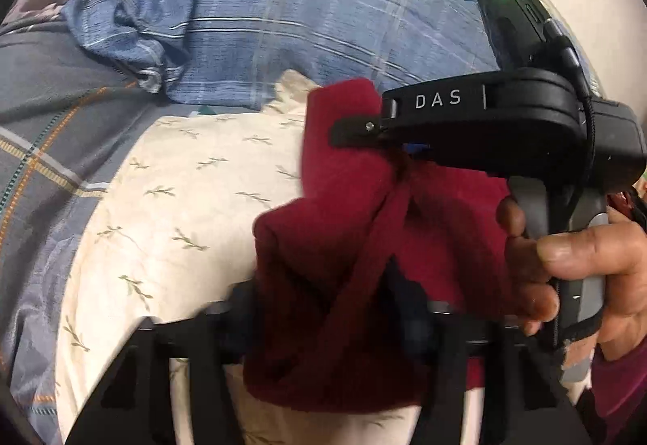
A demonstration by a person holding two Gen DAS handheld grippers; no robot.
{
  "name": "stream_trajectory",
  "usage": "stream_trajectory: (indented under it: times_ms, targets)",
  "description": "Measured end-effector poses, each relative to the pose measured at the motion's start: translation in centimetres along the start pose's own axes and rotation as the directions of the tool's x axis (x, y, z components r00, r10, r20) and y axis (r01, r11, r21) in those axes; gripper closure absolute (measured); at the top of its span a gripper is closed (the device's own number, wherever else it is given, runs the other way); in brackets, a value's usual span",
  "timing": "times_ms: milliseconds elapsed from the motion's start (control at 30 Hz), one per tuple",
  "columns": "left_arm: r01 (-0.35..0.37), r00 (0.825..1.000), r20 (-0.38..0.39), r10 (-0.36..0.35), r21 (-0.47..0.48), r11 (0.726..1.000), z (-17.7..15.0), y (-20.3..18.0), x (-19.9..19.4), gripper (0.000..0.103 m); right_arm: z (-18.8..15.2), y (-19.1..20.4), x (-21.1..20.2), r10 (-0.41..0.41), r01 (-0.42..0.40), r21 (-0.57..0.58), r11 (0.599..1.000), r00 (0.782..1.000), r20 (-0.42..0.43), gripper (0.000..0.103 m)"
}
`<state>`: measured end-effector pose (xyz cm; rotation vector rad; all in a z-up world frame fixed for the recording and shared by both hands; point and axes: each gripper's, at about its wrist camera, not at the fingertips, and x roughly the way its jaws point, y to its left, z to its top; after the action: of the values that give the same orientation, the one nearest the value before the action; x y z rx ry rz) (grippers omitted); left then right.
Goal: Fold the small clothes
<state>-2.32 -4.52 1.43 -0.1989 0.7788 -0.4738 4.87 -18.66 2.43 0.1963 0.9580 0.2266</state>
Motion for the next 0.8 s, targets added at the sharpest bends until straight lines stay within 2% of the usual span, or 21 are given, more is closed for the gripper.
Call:
stream_trajectory:
  times_ms: [100, 167, 400, 633, 800]
  targets:
    - [0.006, 1.000, 0.025, -0.006, 0.005, 1.000, -0.1, -0.5, -1.0, 0.075, -0.7, -1.3, -1.4, 0.025, -0.025, 0.033, 0.999, 0.999, 0.023, 0.085]
    - [0.008, 1.000, 0.028, -0.008, -0.001, 1.000, -0.2, -0.7, -1.3, 0.076, -1.0, -2.1, -2.2, 0.040, -0.042, 0.051, 0.998, 0.999, 0.028, 0.085]
    - [-0.056, 0.998, 0.043, 0.054, 0.042, 0.998, -0.9, -1.9, -2.3, 0.078, -1.9, -3.2, -3.4, 0.030, -0.032, 0.077, 0.996, 0.999, 0.035, 0.085]
    - [-0.058, 0.998, 0.042, 0.056, 0.035, 0.998, -1.2, -2.5, -3.3, 0.080, -2.3, -3.2, -4.7, 0.028, -0.032, 0.072, 0.997, 0.998, 0.055, 0.085]
    - [-0.042, 0.998, 0.046, 0.039, 0.072, 0.997, -1.5, -5.1, -4.5, 0.081, -2.5, -4.0, -7.2, 0.030, -0.036, 0.066, 0.997, 0.996, 0.081, 0.085]
